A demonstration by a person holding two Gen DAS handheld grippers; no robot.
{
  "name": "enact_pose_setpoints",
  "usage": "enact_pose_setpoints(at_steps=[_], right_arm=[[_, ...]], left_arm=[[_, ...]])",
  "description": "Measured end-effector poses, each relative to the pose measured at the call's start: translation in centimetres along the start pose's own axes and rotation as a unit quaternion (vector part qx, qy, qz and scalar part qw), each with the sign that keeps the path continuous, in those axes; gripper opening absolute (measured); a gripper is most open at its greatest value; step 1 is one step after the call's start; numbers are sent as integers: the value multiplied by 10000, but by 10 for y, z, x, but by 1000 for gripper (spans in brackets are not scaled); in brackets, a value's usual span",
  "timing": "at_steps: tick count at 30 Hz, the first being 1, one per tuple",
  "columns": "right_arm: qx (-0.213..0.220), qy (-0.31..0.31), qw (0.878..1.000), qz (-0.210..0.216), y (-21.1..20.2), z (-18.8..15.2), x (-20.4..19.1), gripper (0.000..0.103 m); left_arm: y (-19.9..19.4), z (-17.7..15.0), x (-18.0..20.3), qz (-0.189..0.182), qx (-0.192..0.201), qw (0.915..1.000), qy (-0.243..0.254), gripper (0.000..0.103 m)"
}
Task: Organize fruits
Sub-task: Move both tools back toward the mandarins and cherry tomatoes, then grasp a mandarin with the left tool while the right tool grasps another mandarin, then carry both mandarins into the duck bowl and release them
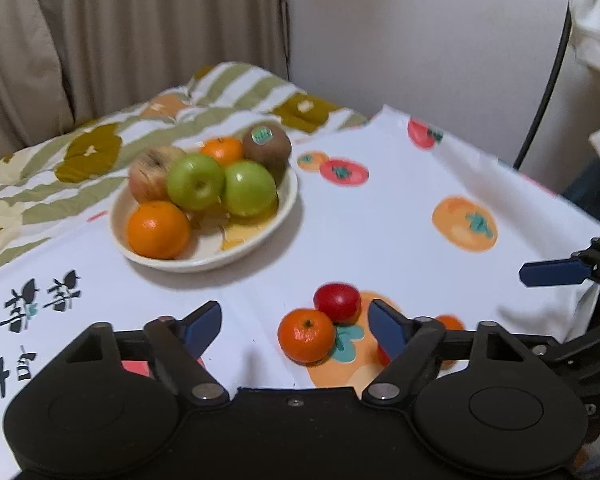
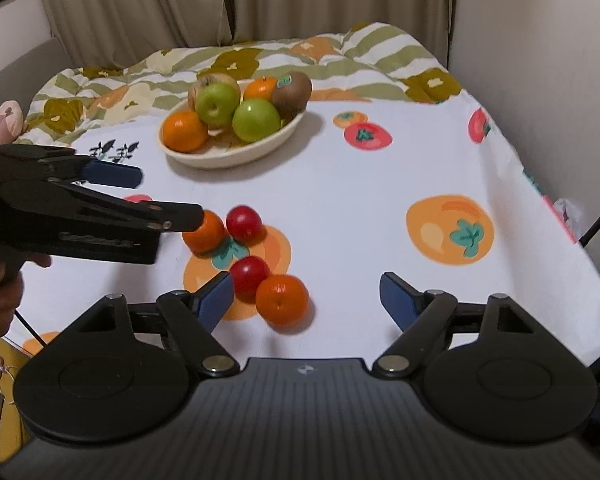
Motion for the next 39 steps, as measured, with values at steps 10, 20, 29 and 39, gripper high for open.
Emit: enact_pose_setpoints(at_steps=[10,20,29,39], right_arm=[[-142,32,9997,185,25,-9,-2,87],[-236,-35,9993,276,34,-9,-3,76],[-299,-187,9987,375,40,-6,-6,67],[-303,-424,9977,430,30,-4,-9,52]], left_arm=[[34,-4,3,3,-342,9992,216,65],[41,-3,9,-77,-475,9985,244,44],[28,-5,8,-59,-421,9991,20,43],[1,1,18,-229,-231,9992,-232,43]])
Point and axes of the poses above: each gripper's, at about its wrist camera, not at the fingertips, and y roughly the way its jaws point, x to its right, z to its top, the point moved 3 cm from there along y, roughly the way its jaws point, and after that the axes turned 4 degrees about -x, right-handed, at the moved point
